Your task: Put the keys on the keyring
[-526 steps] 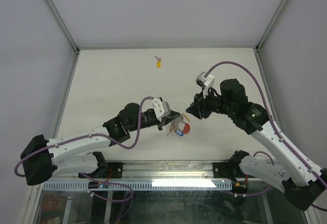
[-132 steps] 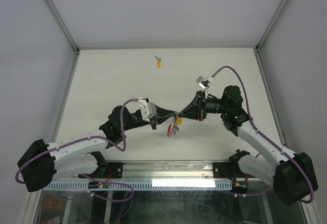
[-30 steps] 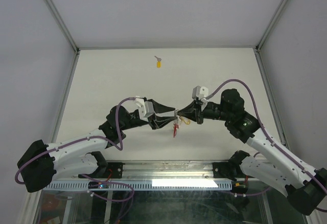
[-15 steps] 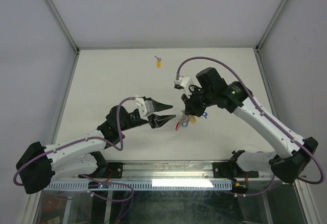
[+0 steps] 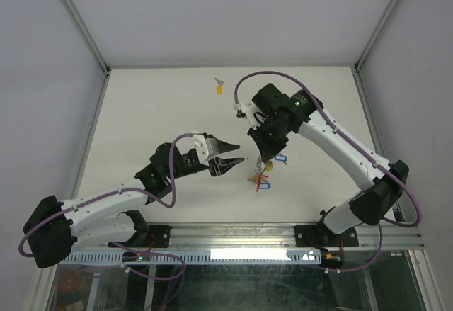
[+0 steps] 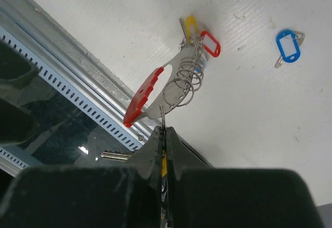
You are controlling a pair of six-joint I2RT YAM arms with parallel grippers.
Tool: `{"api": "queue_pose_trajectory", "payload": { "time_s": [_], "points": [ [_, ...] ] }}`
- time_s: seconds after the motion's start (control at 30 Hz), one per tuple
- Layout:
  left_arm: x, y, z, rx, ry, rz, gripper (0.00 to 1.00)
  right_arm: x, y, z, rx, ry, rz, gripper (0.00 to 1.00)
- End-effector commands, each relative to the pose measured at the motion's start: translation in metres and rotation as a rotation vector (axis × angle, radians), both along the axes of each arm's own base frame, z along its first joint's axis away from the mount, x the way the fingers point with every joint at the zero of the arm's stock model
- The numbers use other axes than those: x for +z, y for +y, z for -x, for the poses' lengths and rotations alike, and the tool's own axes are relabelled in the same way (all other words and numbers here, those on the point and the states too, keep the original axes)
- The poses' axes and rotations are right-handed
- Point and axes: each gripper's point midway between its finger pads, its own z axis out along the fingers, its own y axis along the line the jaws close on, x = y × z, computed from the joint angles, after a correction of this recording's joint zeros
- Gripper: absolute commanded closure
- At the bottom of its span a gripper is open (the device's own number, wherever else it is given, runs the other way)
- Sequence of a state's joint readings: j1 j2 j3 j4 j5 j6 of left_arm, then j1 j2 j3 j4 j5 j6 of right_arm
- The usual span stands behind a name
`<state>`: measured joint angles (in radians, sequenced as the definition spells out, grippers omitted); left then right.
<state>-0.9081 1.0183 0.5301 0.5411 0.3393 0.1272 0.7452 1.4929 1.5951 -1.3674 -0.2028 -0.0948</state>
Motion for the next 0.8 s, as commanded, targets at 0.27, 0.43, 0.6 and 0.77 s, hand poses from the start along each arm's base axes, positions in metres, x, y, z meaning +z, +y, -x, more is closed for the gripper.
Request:
{"api": "queue_pose_trajectory", "payload": {
  "time_s": [0.27, 0.43, 0.6, 0.77],
  "points": [
    [0.011, -0.006, -0.009, 0.010, -0.031, -0.016, 0.61, 0.015, 0.027, 0.013, 0.007, 0.043, -0.031, 1.00],
    [0.013, -0.006, -0.009, 0.010, -0.031, -0.011, 0.62, -0.013, -0.023, -0.029, -0.173, -0.068, 0.232, 1.00],
    [0.013, -0.003, -0.013, 0.037, -0.034, -0.014, 0.61, -0.002, 0.028, -0.017, -0.062, -0.078, 0.084, 1.00],
    [0.013, 0.000, -0.014, 0.052, -0.032, -0.015, 0.61, -0.028, -0.008, -0.028, -0.127, -0.008, 0.212, 1.00]
  ]
}}
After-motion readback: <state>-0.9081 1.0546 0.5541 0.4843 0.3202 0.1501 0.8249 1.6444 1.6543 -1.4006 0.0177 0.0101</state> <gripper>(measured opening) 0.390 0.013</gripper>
